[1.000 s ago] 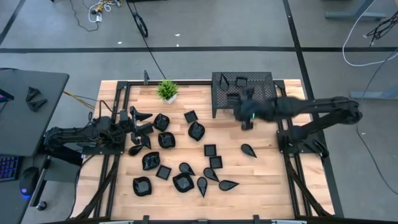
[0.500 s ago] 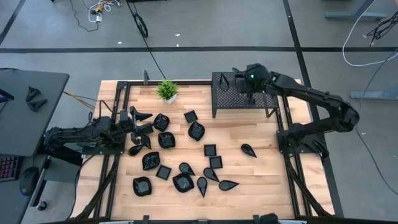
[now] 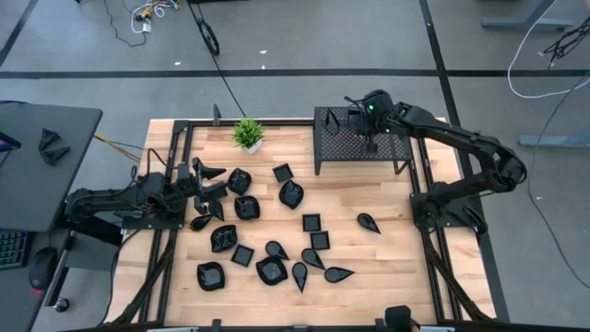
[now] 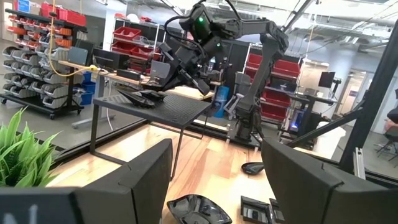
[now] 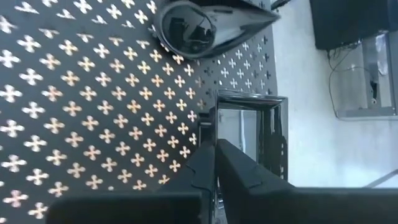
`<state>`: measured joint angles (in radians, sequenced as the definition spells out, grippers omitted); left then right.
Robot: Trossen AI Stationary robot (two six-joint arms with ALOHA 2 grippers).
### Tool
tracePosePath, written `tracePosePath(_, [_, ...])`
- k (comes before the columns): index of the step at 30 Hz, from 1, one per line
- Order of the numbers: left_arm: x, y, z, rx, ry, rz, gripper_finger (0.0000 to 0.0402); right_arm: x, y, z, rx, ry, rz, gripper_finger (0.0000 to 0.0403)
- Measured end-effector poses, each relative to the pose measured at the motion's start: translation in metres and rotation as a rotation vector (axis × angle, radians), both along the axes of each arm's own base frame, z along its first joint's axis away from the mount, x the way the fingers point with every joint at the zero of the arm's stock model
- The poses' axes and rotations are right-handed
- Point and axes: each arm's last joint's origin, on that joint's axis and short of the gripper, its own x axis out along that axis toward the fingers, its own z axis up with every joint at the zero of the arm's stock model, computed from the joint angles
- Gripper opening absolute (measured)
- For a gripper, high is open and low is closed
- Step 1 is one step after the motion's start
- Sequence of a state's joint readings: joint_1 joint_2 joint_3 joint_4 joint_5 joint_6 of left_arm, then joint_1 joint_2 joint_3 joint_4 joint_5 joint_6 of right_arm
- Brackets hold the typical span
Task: Pick & Place Mini shaped plates
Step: Stack the black square plate on top of the square plate on the shelf
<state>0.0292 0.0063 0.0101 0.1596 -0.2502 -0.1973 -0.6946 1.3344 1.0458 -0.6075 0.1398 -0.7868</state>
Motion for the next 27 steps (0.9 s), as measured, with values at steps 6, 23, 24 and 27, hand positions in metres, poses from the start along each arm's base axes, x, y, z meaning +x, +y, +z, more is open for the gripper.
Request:
tracePosePath(6, [0.0000, 0.0000, 0.0000, 0.000, 0.000, 0.000, 0.0252, -0.0045, -0.0034, -0.0008, 0.013, 0.006, -0.030, 0.0021])
tracePosePath(23, [0.0000, 0.0000, 0.0000, 0.000, 0.000, 0.000, 0.0252, -0.0070, -0.0043, -0.0018, 0.032, 0.009, -0.052, 0.0021])
tracePosePath(24, [0.0000, 0.0000, -0.0001, 0.000, 0.000, 0.000, 0.0252, -0.0070, -0.0043, -0.0018, 0.032, 0.009, -0.052, 0.0021])
tracePosePath(27, [0.0000, 0.0000, 0.0000, 0.000, 0.000, 0.000, 0.0252, -0.0070, -0.0043, -0.0018, 0.031, 0.007, -0.052, 0.0021])
